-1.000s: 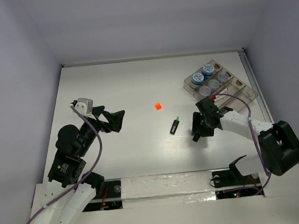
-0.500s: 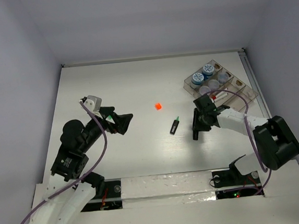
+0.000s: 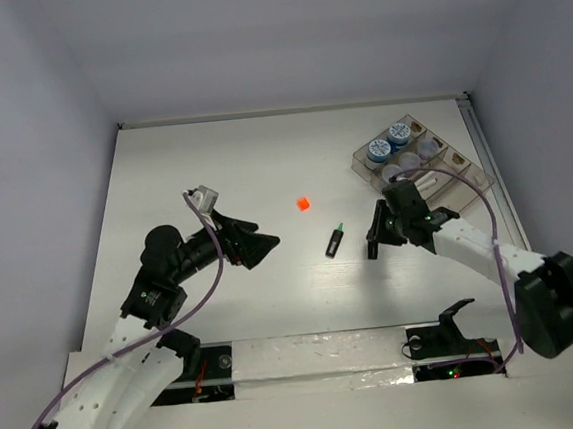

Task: Sort the stationery into containers
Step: Pick up the pen from the center of the board, then pick up the pen cap from the center of the board.

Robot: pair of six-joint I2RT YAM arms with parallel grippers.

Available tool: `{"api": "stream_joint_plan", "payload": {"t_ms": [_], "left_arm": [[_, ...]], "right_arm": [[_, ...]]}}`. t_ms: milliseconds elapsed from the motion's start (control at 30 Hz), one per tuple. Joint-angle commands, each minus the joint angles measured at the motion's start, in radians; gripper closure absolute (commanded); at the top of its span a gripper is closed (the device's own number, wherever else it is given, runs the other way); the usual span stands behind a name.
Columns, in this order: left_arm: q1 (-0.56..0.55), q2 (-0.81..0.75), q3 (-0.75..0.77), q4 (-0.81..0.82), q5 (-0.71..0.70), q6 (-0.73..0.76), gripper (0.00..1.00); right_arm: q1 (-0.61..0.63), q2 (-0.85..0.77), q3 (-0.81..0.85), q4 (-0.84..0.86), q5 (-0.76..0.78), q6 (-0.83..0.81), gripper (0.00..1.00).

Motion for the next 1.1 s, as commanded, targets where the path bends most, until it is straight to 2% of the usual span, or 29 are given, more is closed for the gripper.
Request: {"api": "stream_joint_plan", "payload": {"t_ms": [0, 67, 200, 367, 467, 600, 800, 933, 1067], "left_arm": [[-0.03, 0.048, -0.055, 0.224, 0.11, -0.128, 0.15], [-0.078, 0.088, -0.064, 0.261, 0.092, -0.144, 0.16], [-0.19, 0.175, -0.042, 0.319, 0.035, -0.151, 0.17], [-0.227, 0.267, -0.035, 0.37, -0.012, -0.173, 0.2], [-0.236, 0.281, -0.038, 0.365, -0.064, -0.161, 0.26], [-0.236, 0.286, -0.03, 0.312, -0.146, -0.129, 0.35], [-0.236, 0.285, -0.029, 0.29, -0.255, -0.102, 0.4], [-0.254, 0.286, -0.025, 0.284, -0.33, -0.076, 0.41], [-0.254, 0.306, -0.032, 0.331, -0.333, -0.075, 0.42]], "right_arm": [[0.036, -0.133, 0.041, 0.12, -0.1, 0.002, 0.98], [0.068, -0.165, 0.056, 0.191, -0.159, 0.028, 0.98], [0.177, -0.141, 0.121, 0.307, -0.162, 0.048, 0.98], [0.278, -0.055, 0.222, 0.459, -0.162, 0.054, 0.98], [0.307, -0.012, 0.268, 0.502, -0.157, 0.054, 0.98], [0.344, 0.019, 0.305, 0.525, -0.153, 0.049, 0.98], [0.353, 0.025, 0.314, 0.527, -0.139, 0.046, 0.98], [0.363, 0.011, 0.306, 0.518, -0.142, 0.054, 0.97], [0.363, 0.016, 0.305, 0.513, -0.168, 0.069, 0.97]]}}
